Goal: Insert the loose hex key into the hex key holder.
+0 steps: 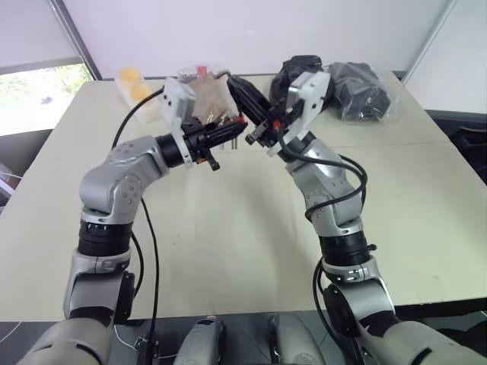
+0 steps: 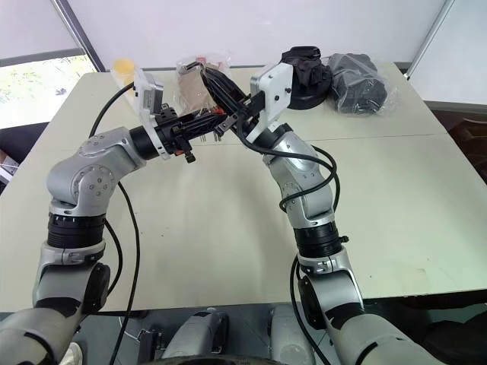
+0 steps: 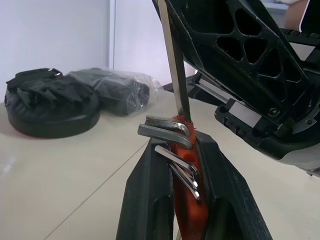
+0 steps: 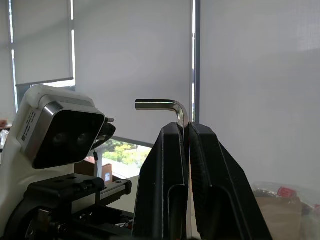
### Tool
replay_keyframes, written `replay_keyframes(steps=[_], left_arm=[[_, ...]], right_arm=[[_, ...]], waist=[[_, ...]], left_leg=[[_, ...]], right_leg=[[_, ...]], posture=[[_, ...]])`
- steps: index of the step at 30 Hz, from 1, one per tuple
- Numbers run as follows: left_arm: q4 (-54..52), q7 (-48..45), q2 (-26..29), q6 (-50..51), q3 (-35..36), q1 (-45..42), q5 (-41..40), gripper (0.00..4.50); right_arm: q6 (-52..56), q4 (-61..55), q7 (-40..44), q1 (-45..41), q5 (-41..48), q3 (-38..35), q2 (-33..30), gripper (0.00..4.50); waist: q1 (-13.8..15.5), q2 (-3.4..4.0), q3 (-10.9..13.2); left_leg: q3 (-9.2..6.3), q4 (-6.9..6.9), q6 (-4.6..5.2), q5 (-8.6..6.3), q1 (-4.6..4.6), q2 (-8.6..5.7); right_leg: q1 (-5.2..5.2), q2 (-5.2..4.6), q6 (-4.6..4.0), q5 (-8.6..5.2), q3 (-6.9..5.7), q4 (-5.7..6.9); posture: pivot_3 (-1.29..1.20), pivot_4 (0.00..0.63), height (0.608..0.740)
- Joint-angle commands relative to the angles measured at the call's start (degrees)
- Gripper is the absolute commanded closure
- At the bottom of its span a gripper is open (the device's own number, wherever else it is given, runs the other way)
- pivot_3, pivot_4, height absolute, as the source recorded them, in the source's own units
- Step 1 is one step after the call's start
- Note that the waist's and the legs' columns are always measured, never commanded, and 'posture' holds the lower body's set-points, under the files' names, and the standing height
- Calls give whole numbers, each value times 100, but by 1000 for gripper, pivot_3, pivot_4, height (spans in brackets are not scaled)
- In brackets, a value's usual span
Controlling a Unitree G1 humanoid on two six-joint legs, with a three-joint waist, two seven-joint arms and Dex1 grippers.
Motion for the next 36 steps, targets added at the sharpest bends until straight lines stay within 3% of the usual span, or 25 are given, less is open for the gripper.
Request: replay_keyframes(steps=[1,36], left_arm=[[-265,30,10,-63,110,-84,-78,4500],[-228,333,-67,79,335,-155,-319,4500]], right_arm=[[-101,-76,-28,-131,20,-43,75,4479],[-135,-112,-108,-97,17,-88,56,4479]], waist=[[0,0,0],[0,0,0]], left_leg=[[0,0,0,0,0,0],[0,-1,0,0,0,0]], right_leg=[[0,0,0,0,0,0],[0,0,0,0,0,0]], posture=[[0,150,740],[0,150,740]])
